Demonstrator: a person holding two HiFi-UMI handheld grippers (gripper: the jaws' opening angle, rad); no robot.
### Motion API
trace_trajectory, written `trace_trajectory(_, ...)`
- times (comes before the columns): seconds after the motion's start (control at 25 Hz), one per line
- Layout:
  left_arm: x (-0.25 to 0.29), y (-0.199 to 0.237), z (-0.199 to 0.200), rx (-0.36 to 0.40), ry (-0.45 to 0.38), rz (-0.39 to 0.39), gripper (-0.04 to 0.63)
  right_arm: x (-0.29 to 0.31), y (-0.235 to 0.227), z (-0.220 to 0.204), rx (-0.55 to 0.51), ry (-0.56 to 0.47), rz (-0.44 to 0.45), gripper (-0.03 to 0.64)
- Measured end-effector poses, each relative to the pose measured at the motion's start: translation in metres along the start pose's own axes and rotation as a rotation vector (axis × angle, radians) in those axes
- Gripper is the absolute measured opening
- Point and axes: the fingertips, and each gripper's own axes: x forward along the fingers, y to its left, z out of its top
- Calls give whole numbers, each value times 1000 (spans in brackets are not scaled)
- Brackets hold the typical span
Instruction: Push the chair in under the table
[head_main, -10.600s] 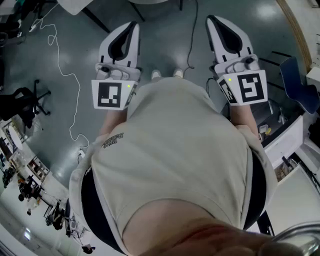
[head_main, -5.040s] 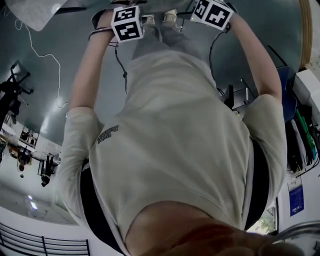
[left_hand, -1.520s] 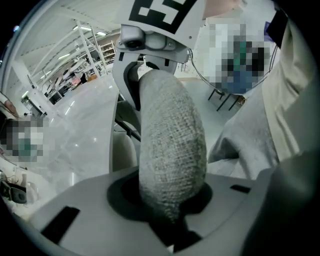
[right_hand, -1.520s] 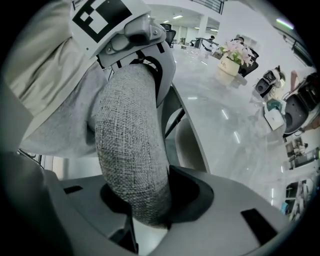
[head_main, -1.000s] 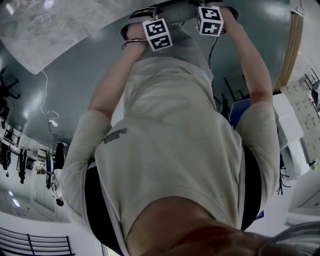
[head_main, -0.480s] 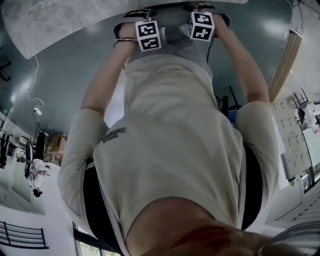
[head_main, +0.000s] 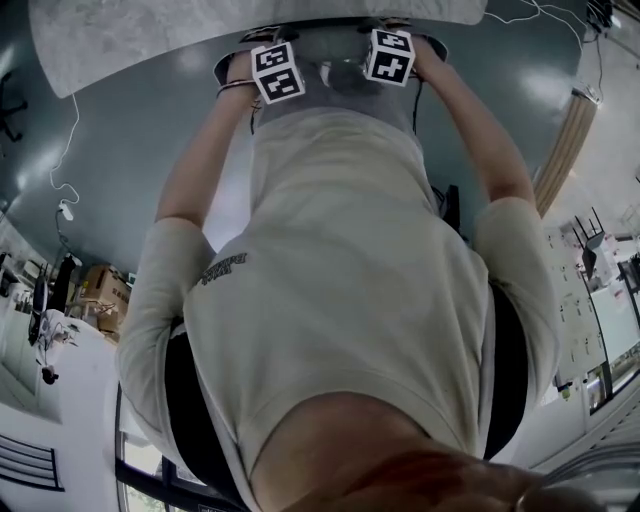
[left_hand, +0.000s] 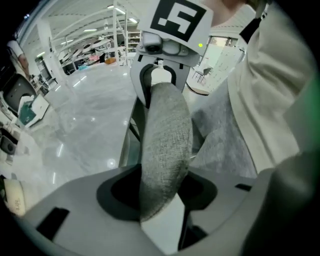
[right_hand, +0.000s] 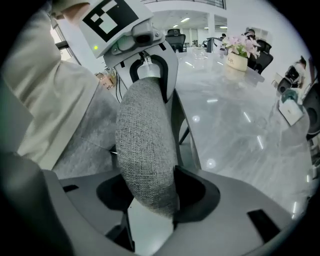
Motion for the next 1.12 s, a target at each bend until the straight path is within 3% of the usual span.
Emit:
trace_trajectory(0.2, -33, -4, -12, -49, -31, 51, 175, -21, 4, 15, 2, -29, 3, 198)
trace_trajectory(0.4, -91, -10, 33, -236, -246, 86, 163, -73, 12, 18, 91, -122, -18, 180)
trace_trajectory(0.68, -183, 26, 73, -389, -508, 263, 62, -160, -14, 66, 172, -336, -212, 133)
trace_trajectory(0.84, -245, 51, 82, -422, -644, 357, 40, -206, -34, 100, 200, -438, -319, 106)
trace_trajectory(1.0, -294, 71, 90, -421, -737, 438, 33, -251, -49, 125, 256, -514, -415, 100)
trace_trajectory(1.12, -332, 81, 97, -411, -813, 491, 23, -292, -53, 150, 315, -625, -480, 73)
